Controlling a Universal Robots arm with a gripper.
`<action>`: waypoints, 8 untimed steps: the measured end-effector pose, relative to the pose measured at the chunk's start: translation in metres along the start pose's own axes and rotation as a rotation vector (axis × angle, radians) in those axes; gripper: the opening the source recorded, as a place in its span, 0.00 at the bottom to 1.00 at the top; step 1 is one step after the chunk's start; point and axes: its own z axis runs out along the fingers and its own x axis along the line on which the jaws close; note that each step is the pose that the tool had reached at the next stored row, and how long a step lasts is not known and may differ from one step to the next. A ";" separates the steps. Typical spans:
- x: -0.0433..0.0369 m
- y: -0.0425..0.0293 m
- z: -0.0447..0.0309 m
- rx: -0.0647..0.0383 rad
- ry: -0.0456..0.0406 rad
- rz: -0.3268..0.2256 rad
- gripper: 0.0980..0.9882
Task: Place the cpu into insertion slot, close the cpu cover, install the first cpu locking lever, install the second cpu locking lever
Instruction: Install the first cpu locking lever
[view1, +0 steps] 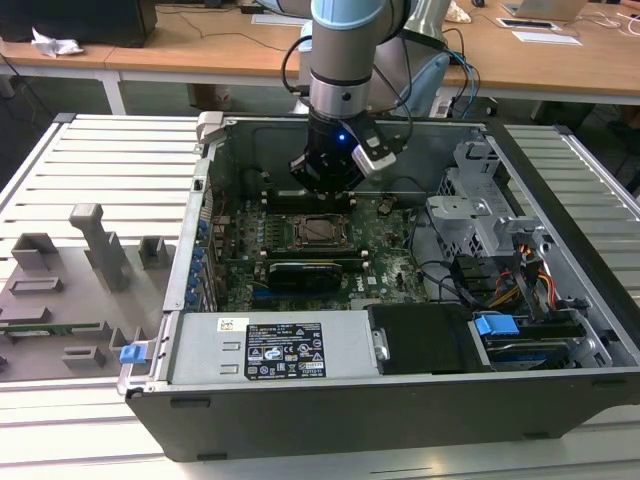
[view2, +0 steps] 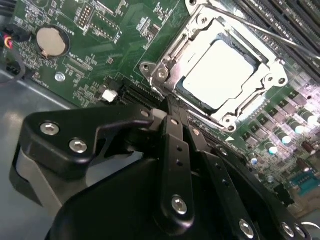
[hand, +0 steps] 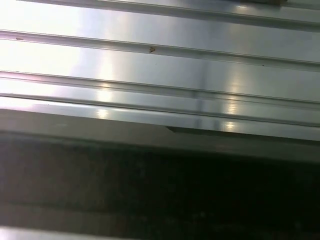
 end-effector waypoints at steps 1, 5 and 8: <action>0.0000 0.0000 0.0000 0.000 -0.0001 0.000 0.01; 0.0001 -0.0006 -0.0001 0.000 0.0002 0.000 0.01; 0.0002 -0.0019 -0.0001 0.000 0.0002 0.000 0.01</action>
